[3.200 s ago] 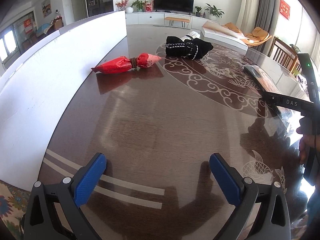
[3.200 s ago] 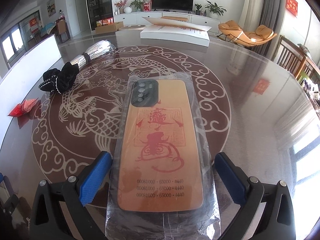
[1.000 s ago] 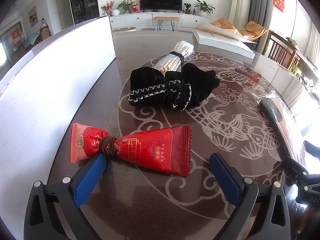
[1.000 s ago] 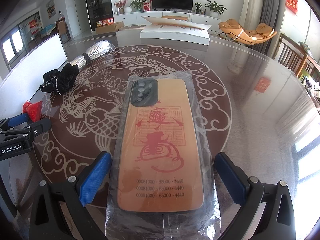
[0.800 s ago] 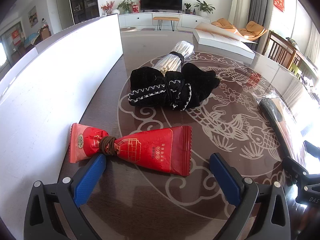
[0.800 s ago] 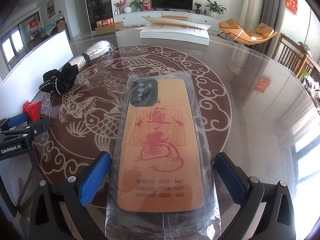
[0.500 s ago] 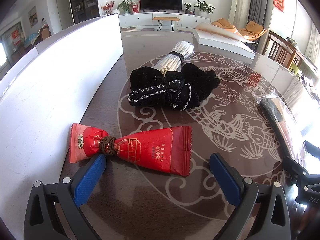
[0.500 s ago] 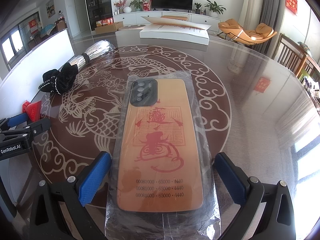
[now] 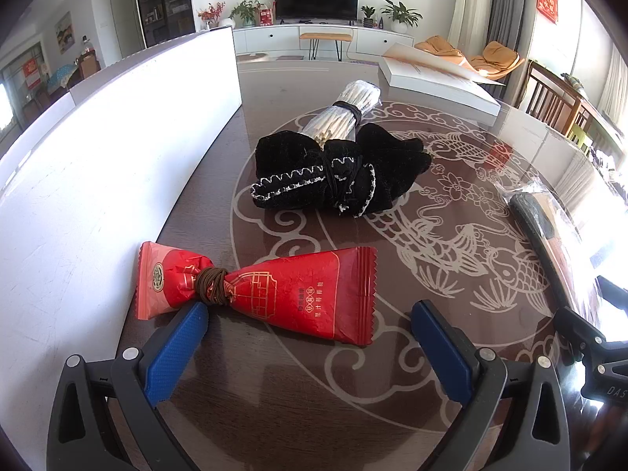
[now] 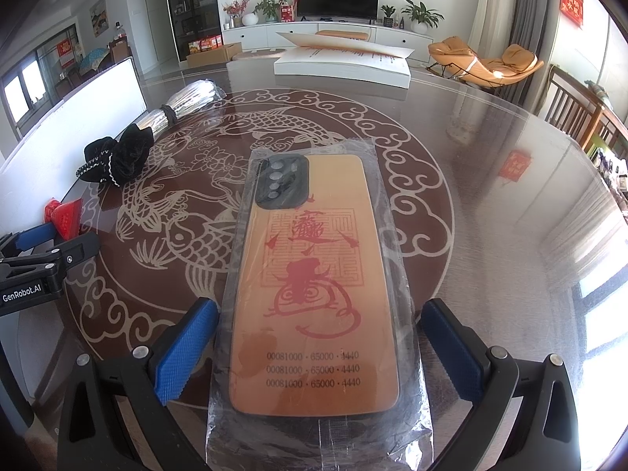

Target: Organize objects

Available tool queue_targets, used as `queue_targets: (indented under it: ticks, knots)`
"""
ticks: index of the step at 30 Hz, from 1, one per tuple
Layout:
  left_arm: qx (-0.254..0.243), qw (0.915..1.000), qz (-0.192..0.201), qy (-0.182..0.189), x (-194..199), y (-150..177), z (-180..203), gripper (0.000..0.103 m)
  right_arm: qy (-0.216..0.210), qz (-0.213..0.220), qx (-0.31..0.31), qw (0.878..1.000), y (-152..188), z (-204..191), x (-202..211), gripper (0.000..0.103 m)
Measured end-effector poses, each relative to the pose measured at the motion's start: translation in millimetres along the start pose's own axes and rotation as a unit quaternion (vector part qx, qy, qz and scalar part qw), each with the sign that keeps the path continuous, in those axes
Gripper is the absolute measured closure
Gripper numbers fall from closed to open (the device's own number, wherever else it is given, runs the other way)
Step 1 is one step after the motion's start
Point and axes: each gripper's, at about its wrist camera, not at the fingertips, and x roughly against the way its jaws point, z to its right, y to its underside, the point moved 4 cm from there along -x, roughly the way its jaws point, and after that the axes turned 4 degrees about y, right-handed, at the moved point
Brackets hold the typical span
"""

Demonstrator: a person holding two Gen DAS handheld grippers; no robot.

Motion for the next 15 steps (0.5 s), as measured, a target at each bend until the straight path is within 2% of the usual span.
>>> queue_targets:
  ticks: [15]
  knots:
    - [0.0, 1.0, 0.0, 0.0, 0.5, 0.0, 0.0, 0.0, 0.002, 0.0, 0.001, 1.0, -0.4, -0.4, -0.5, 0.0]
